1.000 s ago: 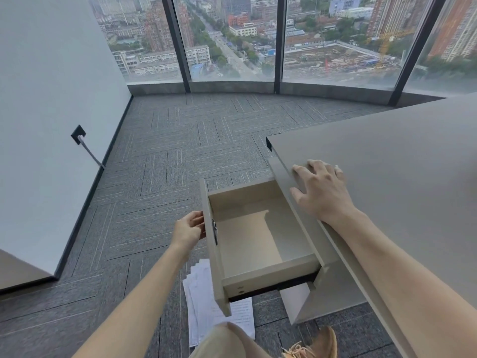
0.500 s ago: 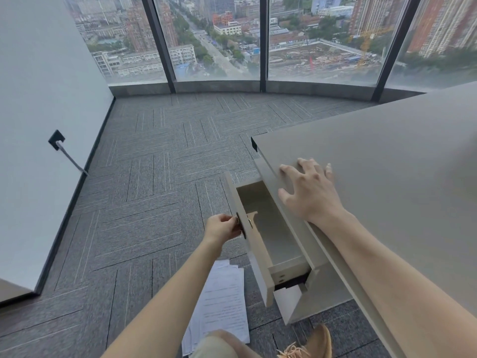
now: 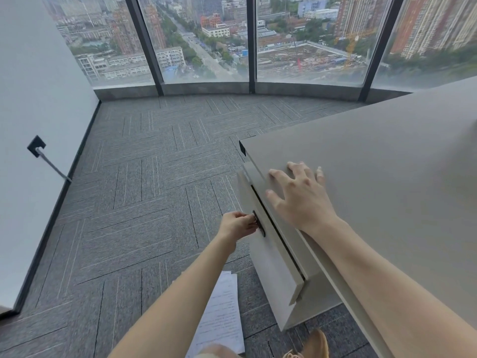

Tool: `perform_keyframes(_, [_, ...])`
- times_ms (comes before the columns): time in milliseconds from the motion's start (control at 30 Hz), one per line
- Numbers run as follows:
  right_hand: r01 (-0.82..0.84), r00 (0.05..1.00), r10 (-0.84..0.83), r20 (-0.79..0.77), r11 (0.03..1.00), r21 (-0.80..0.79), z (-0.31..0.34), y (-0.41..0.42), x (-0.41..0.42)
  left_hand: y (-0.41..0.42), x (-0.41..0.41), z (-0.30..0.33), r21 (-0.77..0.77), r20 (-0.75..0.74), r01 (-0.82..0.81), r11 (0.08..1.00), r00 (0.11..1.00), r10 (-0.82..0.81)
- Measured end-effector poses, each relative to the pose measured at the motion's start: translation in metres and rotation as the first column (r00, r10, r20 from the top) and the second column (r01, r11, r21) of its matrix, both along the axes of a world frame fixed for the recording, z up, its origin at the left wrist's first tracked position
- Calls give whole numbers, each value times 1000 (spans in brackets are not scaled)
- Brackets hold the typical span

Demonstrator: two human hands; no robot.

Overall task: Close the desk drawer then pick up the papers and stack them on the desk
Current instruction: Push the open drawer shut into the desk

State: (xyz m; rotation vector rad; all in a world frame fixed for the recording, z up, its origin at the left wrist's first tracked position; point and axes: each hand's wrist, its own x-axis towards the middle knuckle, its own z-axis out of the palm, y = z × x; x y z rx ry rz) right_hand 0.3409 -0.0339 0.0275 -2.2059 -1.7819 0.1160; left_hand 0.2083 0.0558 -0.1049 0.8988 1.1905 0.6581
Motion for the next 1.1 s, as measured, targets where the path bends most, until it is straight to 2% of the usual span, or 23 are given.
perform_keyframes(233, [6, 1000, -6, 17, 1000, -1, 0, 1, -2, 0, 20, -11, 4, 30, -52, 999, 998, 51])
perform_keyframes(500, [23, 999, -23, 39, 1000, 4, 0, 1, -6, 4, 21, -9, -17, 87, -34, 999, 996, 36])
perform_keyframes(767, [22, 999, -22, 31, 1000, 5, 3, 0, -7, 6, 21, -8, -14, 53, -8, 1000, 999, 8])
perform_keyframes(900, [17, 1000, -17, 21, 1000, 5, 2, 0, -6, 10, 21, -6, -52, 7, 30, 998, 1000, -30])
perform_keyframes(1100, [11, 1000, -12, 22, 1000, 11, 2, 0, -5, 16, 25, -3, -211, 11, 2, 977, 1000, 0])
